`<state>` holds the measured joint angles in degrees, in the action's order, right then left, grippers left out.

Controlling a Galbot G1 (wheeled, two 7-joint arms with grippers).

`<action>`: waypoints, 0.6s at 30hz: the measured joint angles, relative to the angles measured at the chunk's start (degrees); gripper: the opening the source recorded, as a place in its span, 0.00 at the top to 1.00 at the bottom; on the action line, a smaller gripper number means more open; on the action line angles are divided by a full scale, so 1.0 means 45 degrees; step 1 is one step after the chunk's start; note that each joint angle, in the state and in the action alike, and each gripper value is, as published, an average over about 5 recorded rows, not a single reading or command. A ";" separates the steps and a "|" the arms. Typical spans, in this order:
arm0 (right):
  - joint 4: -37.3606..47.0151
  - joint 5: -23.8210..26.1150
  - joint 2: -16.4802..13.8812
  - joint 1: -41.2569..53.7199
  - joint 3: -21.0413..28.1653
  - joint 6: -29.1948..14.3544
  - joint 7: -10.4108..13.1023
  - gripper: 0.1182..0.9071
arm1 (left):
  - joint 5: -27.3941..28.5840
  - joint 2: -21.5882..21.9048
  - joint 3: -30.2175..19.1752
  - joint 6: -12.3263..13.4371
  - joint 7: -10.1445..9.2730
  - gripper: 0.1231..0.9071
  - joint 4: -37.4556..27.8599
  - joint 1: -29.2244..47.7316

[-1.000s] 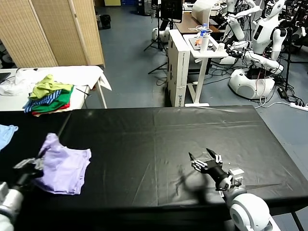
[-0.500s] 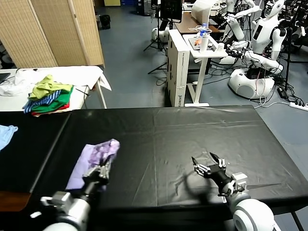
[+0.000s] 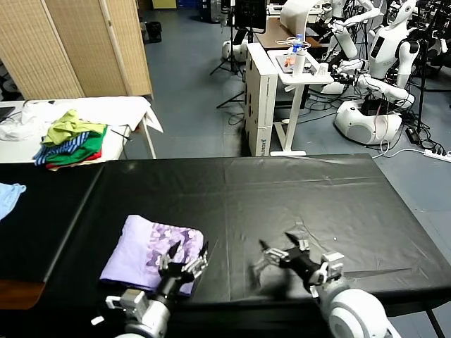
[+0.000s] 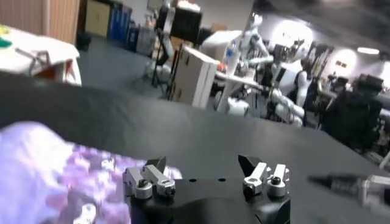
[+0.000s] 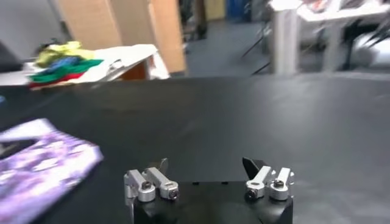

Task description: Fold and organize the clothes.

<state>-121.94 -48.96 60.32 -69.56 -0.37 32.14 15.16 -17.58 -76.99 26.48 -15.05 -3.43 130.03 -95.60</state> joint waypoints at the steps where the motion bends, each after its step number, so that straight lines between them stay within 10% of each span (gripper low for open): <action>1: 0.0144 -0.0060 0.0148 0.0218 0.0354 -0.0006 0.0203 0.00 | 0.0041 0.0038 0.0173 0.0051 0.0001 0.00 -0.0003 -0.0035; 14: 0.1604 0.0139 0.2288 0.1236 0.2587 -0.0100 0.1433 0.02 | 0.0615 -0.0239 0.1124 0.0472 0.0030 0.00 -0.0139 -0.0564; 18: 0.1772 0.0279 0.2598 0.1236 0.2640 -0.0137 0.1425 0.21 | 0.0651 -0.0336 0.1301 0.0600 0.0025 0.00 -0.0134 -0.0734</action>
<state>-113.97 -47.71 72.01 -64.00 11.51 31.53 21.57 -14.65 -78.50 32.34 -12.35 -3.32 129.43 -98.90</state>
